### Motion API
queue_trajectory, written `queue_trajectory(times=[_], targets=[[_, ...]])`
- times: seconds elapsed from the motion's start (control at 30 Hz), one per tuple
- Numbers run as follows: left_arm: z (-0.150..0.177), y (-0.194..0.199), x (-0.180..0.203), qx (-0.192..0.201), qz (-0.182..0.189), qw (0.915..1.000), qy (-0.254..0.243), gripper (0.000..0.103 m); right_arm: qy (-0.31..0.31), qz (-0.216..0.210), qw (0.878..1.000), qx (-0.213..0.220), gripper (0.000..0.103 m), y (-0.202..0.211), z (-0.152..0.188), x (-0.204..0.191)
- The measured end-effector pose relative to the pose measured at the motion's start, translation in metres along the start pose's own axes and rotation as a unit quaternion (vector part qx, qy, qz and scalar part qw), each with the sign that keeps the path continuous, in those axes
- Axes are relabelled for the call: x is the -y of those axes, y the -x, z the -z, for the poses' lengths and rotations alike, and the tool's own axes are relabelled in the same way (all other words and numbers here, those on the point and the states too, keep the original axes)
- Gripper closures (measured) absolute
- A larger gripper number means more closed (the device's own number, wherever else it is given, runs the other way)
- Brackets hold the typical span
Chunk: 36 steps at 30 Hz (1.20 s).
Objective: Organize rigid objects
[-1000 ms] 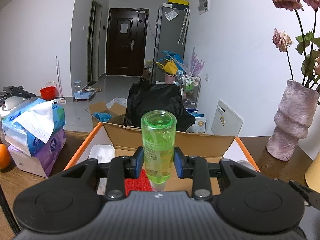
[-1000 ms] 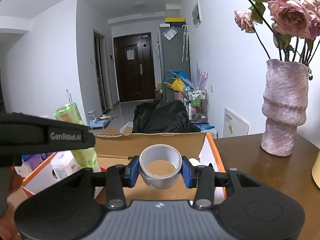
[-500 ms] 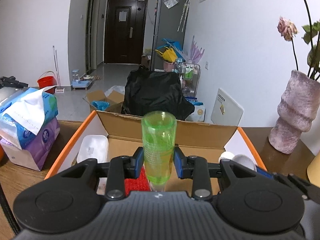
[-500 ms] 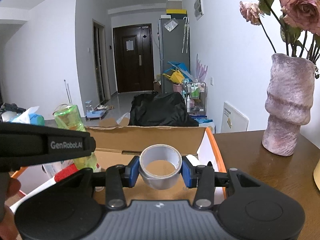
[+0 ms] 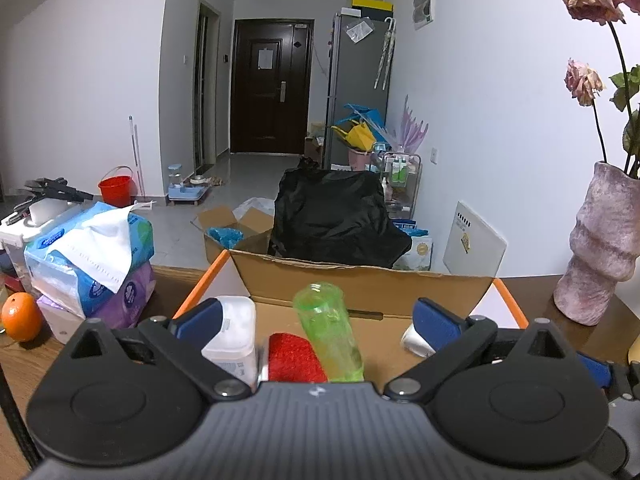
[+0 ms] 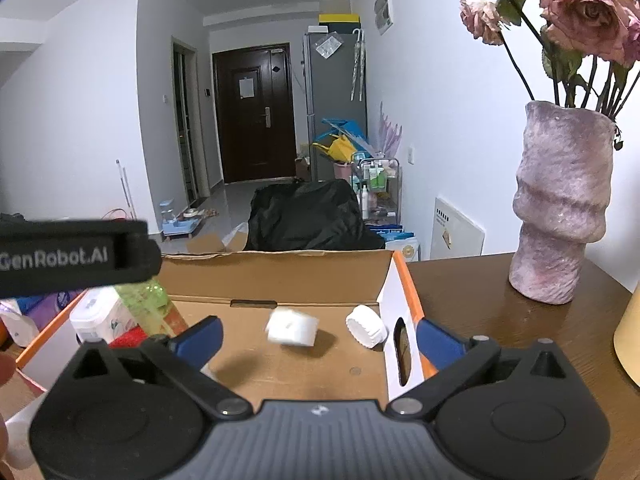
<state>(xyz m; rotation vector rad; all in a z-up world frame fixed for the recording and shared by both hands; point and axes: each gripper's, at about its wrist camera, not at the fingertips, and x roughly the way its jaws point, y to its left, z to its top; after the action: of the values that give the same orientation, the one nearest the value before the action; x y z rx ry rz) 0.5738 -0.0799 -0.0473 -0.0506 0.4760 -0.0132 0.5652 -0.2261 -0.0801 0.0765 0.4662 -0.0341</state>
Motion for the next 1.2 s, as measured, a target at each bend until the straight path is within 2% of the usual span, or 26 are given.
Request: queue_trajectory(times=[0.5, 1.2], targets=[[0.003, 0.008, -0.007, 0.003, 0.000, 1.0000, 0.004, 0.000, 0.007, -0.003, 1.000, 0.004, 0.000, 0.011, 0.001, -0.003], [0.017, 0.058, -0.017, 0.024, -0.013, 0.9996, 0.001, 0.000, 0.016, -0.010, 1.000, 0.023, 0.000, 0.052, 0.010, 0.013]])
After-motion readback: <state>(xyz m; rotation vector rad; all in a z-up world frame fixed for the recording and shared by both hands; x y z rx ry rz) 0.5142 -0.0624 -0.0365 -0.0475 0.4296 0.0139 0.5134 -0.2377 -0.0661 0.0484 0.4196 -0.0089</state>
